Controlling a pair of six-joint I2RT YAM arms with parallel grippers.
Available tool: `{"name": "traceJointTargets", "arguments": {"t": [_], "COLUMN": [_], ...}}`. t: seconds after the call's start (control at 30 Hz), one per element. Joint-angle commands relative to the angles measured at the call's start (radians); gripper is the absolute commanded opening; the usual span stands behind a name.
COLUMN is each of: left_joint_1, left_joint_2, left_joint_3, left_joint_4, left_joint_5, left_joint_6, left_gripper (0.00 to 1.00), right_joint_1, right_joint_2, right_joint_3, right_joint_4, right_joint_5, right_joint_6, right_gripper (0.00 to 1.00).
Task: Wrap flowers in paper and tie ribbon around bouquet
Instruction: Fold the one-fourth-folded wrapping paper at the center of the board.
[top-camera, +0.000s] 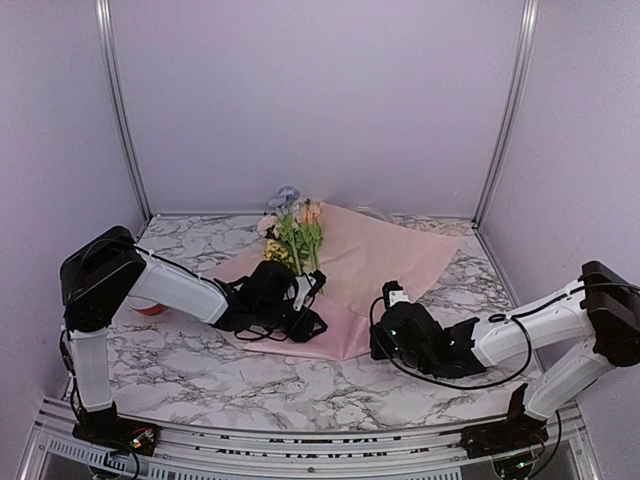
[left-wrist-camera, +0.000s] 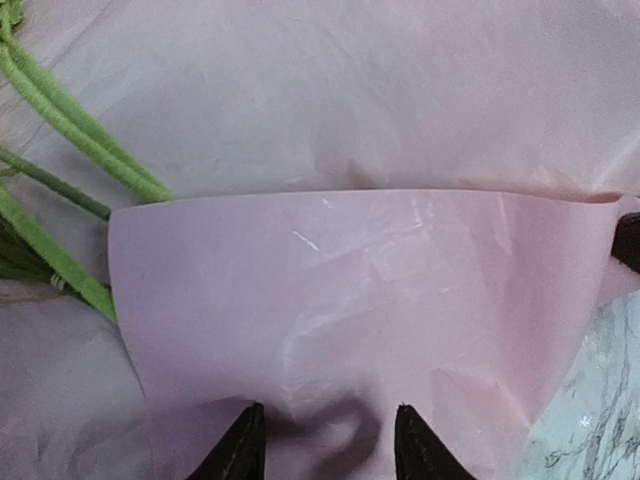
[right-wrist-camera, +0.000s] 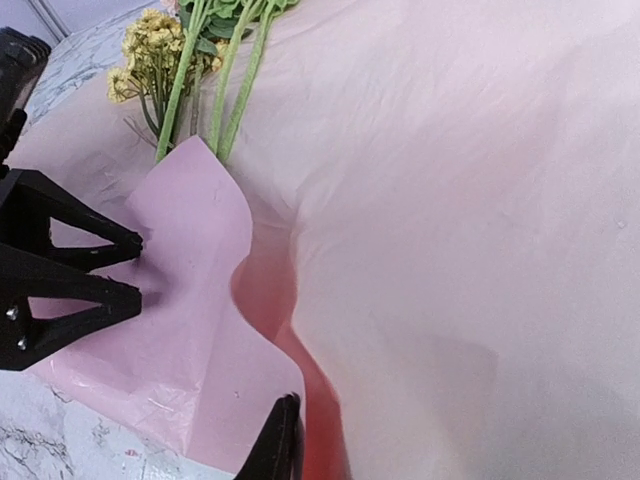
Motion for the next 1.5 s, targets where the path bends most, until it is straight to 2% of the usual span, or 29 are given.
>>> {"name": "traceJointTargets", "arguments": {"t": [0.0, 0.2, 0.4, 0.57, 0.63, 0.93, 1.07, 1.2, 1.47], "left_joint_1": [-0.064, -0.113, -0.103, -0.103, -0.101, -0.084, -0.071, -0.043, -0.024], "left_joint_2": [-0.026, 0.110, 0.227, 0.273, 0.276, 0.244, 0.215, 0.179, -0.042], "left_joint_3": [0.104, 0.254, 0.391, 0.433, 0.431, 0.394, 0.354, 0.336, 0.189], "left_joint_4": [-0.120, -0.202, -0.328, -0.385, -0.388, -0.355, -0.305, -0.281, -0.300], "left_joint_5": [0.065, 0.115, 0.001, 0.008, 0.011, 0.006, 0.035, 0.045, 0.095], "left_joint_6": [0.073, 0.085, 0.081, 0.077, 0.074, 0.067, 0.064, 0.049, 0.090], "left_gripper": [0.44, 0.44, 0.44, 0.43, 0.43, 0.45, 0.47, 0.48, 0.50], "right_joint_1": [0.003, 0.005, 0.009, 0.016, 0.018, 0.026, 0.026, 0.027, 0.027], "right_joint_2": [-0.015, -0.021, -0.045, -0.050, -0.042, -0.016, -0.029, 0.003, 0.085], "right_joint_3": [0.054, 0.055, 0.064, 0.101, 0.117, 0.201, 0.185, 0.235, 0.311], "right_joint_4": [-0.069, -0.079, -0.087, -0.088, -0.085, -0.209, -0.150, -0.240, -0.359], "right_joint_5": [0.003, 0.001, -0.003, -0.024, -0.036, -0.031, -0.102, -0.061, -0.014], "right_joint_6": [0.008, 0.008, -0.029, -0.088, -0.107, -0.112, -0.210, -0.231, -0.219], "right_gripper": [0.15, 0.13, 0.08, 0.00, 0.00, 0.00, 0.00, 0.00, 0.00]}}
